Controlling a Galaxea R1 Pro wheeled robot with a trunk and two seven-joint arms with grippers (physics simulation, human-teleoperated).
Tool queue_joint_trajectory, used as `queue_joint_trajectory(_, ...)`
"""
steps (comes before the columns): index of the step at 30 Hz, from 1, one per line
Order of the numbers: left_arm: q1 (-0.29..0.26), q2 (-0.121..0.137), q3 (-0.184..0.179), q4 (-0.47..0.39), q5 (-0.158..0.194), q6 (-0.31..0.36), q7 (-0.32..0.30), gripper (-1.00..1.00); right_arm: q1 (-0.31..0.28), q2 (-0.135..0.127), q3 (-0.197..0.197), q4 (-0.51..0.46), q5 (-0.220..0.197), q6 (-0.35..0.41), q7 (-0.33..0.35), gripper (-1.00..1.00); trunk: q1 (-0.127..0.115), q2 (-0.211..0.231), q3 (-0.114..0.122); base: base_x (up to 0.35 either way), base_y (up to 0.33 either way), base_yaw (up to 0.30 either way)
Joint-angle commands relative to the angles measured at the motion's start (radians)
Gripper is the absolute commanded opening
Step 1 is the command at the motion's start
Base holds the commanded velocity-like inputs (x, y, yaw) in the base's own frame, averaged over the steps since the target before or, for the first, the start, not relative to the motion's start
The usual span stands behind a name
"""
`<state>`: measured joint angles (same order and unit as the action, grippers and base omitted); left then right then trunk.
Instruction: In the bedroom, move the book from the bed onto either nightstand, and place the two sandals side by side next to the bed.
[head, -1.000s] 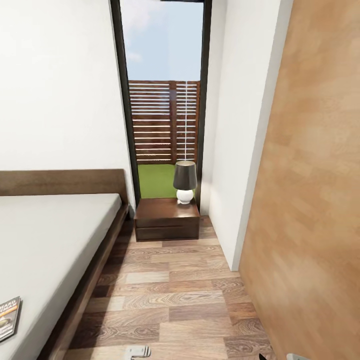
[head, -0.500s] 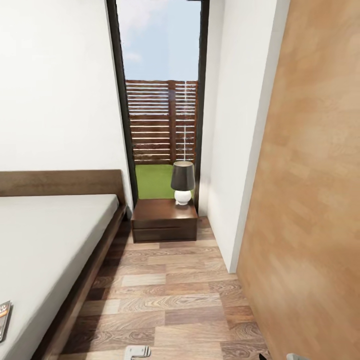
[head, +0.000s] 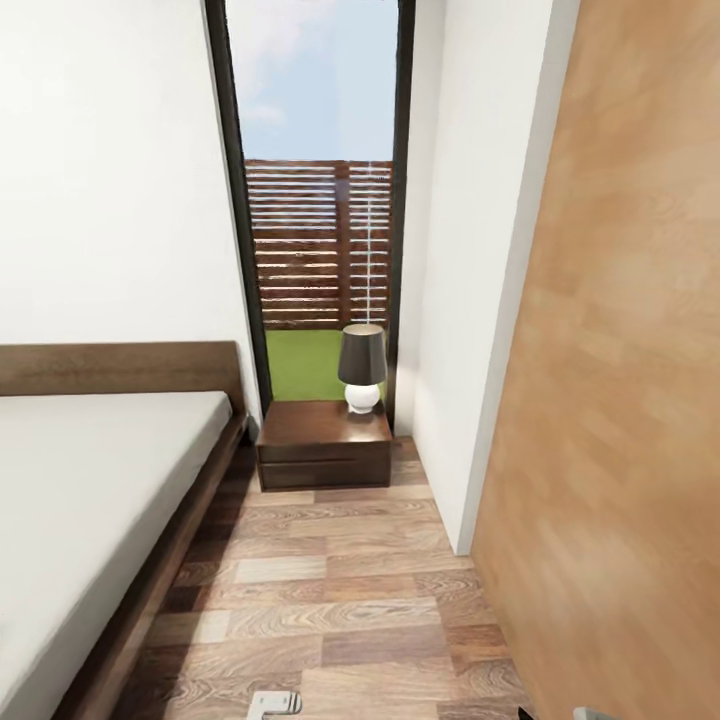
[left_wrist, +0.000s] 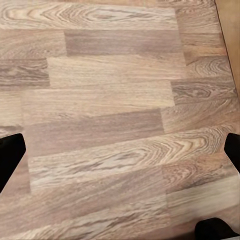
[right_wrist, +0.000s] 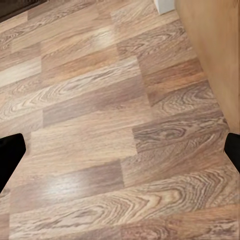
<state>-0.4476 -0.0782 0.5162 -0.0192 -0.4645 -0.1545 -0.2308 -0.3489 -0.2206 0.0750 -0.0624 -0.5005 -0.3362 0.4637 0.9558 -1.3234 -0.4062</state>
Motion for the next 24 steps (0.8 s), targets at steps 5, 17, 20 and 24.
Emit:
queue_joint_trajectory(5,0.000,0.000,0.008,-0.001,-0.009,-0.002,-0.002,1.00,-0.001,0.000,0.008,0.001,-0.010,-0.003,0.004,1.00,0.000,-0.001,-0.001,0.044,-0.034,0.000)
queue_joint_trajectory(17,0.000,0.000,0.008,-0.001,-0.009,-0.001,-0.002,1.00,-0.001,0.000,0.008,0.001,-0.010,-0.003,0.004,1.00,0.000,-0.001,-0.001,0.087,-0.097,0.000)
queue_joint_trajectory(20,0.000,0.000,0.008,-0.001,-0.009,-0.001,-0.002,1.00,-0.001,0.000,0.008,0.001,-0.010,-0.003,0.004,1.00,0.000,-0.001,-0.001,0.201,0.026,0.000)
queue_joint_trajectory(24,0.000,0.000,0.008,-0.001,-0.008,-0.002,-0.002,1.00,-0.001,0.000,0.008,0.001,-0.010,-0.003,0.004,1.00,0.000,-0.001,-0.001,0.275,0.065,0.000)
